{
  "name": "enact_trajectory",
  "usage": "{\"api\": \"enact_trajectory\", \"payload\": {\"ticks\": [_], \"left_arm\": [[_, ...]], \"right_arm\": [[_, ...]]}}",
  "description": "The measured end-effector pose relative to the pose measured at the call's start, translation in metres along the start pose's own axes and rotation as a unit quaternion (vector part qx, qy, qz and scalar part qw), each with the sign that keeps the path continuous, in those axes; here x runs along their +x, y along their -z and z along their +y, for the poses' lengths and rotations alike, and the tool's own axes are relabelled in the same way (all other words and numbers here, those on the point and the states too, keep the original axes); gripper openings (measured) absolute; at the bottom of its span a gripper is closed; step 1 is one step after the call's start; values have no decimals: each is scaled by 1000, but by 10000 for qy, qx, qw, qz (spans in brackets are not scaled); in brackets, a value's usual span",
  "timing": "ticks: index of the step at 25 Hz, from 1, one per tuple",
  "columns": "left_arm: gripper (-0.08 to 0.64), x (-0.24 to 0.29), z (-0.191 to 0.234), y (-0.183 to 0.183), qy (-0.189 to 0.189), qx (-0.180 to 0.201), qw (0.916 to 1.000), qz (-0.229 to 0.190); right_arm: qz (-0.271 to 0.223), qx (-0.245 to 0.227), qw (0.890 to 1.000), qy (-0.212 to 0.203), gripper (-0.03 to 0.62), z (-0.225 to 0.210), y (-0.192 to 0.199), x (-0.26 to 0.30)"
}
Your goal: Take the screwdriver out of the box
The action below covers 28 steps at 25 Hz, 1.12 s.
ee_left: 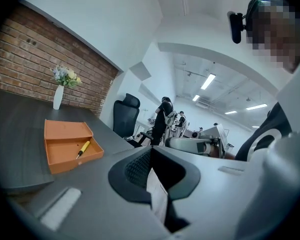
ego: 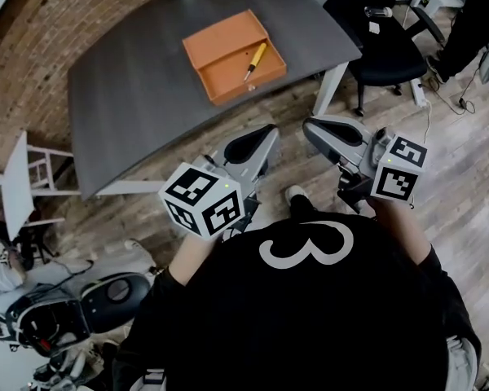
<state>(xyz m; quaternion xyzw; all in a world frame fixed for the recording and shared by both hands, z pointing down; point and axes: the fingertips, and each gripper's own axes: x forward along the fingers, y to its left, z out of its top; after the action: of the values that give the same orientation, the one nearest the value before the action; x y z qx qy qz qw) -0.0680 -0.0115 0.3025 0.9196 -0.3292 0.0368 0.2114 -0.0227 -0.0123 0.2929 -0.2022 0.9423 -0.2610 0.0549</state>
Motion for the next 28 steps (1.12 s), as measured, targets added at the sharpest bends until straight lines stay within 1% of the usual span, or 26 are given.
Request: {"api": "enact_trajectory", "payload": {"ticks": [4,8,12,16,22,28], "left_arm": [[17,33,23,-15,-221,33,9997,67],[17,60,43,-31,-440,54,9990,65],[17,73,60,-44,-685,163,9975,24],[17,79,74,-47,-910,274,9955,33],[58,88,102,-40,-1082,410,9927,327],[99,107,151,-30,-1192,445,9891,744]], "right_arm": [[64,103,9998,-133,2,-38,-21,10],[116,99,9994,-297,2,-66,-43,18],[125,-8,9991,-415,2,-84,-59,21],[126,-73,9989,-439,2,-97,-66,21],[219,-13,9989,-417,2,-111,-60,30],[250,79,9994,-209,2,-136,-67,47]]}}
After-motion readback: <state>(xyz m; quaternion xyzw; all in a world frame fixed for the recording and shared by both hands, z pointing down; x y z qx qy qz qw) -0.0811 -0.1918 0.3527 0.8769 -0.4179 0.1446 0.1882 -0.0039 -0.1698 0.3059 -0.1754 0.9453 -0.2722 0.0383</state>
